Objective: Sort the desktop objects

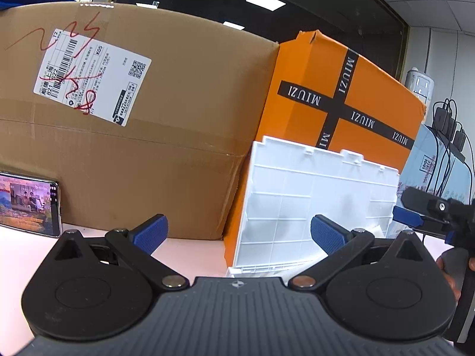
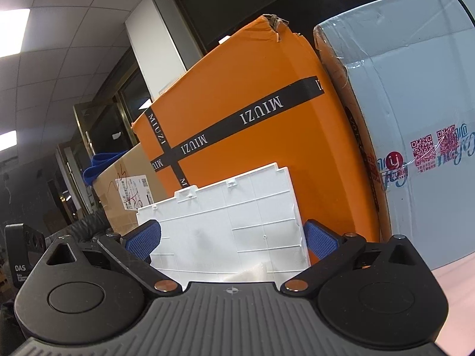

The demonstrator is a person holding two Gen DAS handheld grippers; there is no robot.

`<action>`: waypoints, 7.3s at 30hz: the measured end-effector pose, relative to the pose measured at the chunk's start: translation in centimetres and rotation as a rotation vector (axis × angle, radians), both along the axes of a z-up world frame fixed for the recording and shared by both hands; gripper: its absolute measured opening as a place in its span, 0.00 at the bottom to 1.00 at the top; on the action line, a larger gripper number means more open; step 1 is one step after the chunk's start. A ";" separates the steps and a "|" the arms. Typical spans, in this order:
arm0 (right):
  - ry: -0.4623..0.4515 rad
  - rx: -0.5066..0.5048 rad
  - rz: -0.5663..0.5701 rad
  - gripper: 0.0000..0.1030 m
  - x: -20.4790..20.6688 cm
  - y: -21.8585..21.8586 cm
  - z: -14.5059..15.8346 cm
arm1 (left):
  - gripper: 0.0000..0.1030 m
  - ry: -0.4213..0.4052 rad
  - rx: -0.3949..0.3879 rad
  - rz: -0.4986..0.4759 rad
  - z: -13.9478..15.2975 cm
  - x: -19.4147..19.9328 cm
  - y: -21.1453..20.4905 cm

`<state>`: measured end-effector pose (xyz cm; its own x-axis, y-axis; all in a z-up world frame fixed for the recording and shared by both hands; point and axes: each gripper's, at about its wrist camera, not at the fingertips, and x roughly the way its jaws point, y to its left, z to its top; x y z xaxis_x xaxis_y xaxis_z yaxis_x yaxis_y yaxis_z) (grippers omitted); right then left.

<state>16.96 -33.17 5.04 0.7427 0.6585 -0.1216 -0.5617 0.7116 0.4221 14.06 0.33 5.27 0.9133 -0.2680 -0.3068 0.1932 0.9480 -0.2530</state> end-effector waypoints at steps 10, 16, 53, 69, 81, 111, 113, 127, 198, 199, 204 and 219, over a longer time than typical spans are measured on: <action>0.000 -0.002 0.005 1.00 -1.4 -0.5 0.0 | 1.00 -0.038 -0.019 -0.037 1.2 -1.1 -0.1; 0.009 0.018 0.005 1.00 -2.1 -0.7 -0.3 | 1.00 -0.082 -0.049 -0.076 1.8 -1.9 -0.3; -0.037 0.095 0.030 1.00 -3.0 -0.8 1.2 | 1.00 -0.139 -0.132 -0.003 2.5 -3.1 0.0; 0.041 -0.085 -0.202 1.00 -4.8 -0.8 0.7 | 1.00 -0.058 0.106 -0.060 1.3 -2.3 -3.0; 0.111 -0.153 -0.281 1.00 -6.9 -1.0 -2.3 | 1.00 -0.031 0.195 -0.072 0.6 -3.1 -4.1; 0.072 -0.227 -0.252 1.00 -8.9 1.1 -4.2 | 1.00 -0.086 0.072 0.065 -4.8 -8.9 -2.8; 0.066 -0.222 -0.253 1.00 -9.1 1.3 -4.3 | 1.00 -0.102 0.070 0.076 -5.0 -9.1 -2.9; -0.038 -0.222 -0.309 1.00 -10.2 2.3 -5.1 | 1.00 -0.165 0.076 0.087 -5.6 -9.6 -3.0; -0.146 -0.273 -0.491 1.00 -15.0 0.2 -5.5 | 1.00 -0.203 0.247 0.340 -5.5 -14.7 -0.6; -0.145 -0.273 -0.490 1.00 -14.9 0.2 -5.5 | 1.00 -0.202 0.245 0.339 -5.5 -14.6 -0.5; -0.144 -0.271 -0.488 1.00 -14.9 0.1 -5.4 | 1.00 -0.207 0.255 0.320 -5.5 -14.7 -0.8; -0.145 -0.272 -0.482 1.00 -15.0 0.2 -5.4 | 1.00 -0.197 0.253 0.316 -5.5 -14.5 -0.8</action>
<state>1.98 -32.92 -0.38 0.9731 0.2006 -0.1134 -0.1856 0.9739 0.1306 -0.47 -0.47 -0.27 0.9858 0.0941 -0.1388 -0.0941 0.9955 0.0066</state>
